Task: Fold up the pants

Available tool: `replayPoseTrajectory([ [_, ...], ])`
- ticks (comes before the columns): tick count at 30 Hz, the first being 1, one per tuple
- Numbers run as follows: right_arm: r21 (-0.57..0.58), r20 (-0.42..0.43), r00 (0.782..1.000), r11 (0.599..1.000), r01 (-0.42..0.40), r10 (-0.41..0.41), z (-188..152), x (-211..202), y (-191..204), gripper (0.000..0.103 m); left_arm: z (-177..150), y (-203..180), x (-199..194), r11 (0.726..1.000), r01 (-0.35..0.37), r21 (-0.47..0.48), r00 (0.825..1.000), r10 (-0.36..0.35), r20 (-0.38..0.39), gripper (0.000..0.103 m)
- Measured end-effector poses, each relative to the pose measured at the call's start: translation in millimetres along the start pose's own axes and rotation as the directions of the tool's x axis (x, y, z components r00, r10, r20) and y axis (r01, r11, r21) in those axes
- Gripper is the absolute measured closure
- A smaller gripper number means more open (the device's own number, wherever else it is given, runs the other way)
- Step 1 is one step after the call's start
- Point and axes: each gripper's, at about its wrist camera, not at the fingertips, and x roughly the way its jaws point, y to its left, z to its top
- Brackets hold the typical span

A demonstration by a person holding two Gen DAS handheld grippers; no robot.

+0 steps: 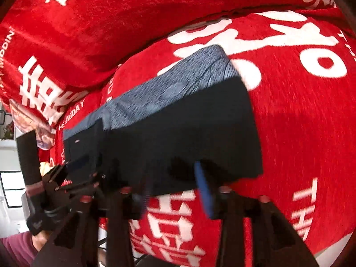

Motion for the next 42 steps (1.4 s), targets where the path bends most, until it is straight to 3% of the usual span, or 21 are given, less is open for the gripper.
replayPoseTrajectory([
  [9,0.012,-0.038,0.999,0.999,0.031,-0.031,-28,-4,9,0.046,-17,3,-12,1.000,0.018,0.016,0.999,-0.018,-0.033,0.019],
  [12,0.025,-0.040,0.998,0.999,0.040,-0.039,-34,-6,12,0.043,-25,13,-18,1.000,0.022,0.001,0.999,-0.022,-0.032,0.000],
  [16,0.038,-0.031,0.998,0.998,0.051,-0.050,-38,-6,22,0.033,-33,25,-24,0.999,0.030,-0.012,0.999,-0.030,-0.032,0.000],
  [19,0.033,-0.042,0.995,0.995,0.091,-0.090,-41,0,32,0.021,-39,38,-24,0.999,0.019,-0.031,0.999,-0.020,-0.042,0.000],
  [21,0.018,-0.035,0.992,0.992,0.123,-0.122,-43,3,41,0.021,-43,49,-24,0.999,0.016,-0.049,0.999,-0.019,-0.047,0.000],
  [25,-0.042,-0.005,0.972,0.971,0.236,-0.237,-48,8,66,0.011,-50,70,-25,0.998,0.008,-0.068,0.999,-0.011,-0.050,0.000],
  [31,-0.082,0.010,0.942,0.938,0.336,-0.336,-53,17,93,0.011,-58,92,-22,0.996,0.001,-0.085,0.998,-0.006,-0.057,0.000],
  [42,-0.179,-0.005,0.922,0.907,0.381,-0.388,-65,21,106,0.011,-71,83,-25,0.992,-0.005,-0.123,0.998,-0.003,-0.064,0.000],
])
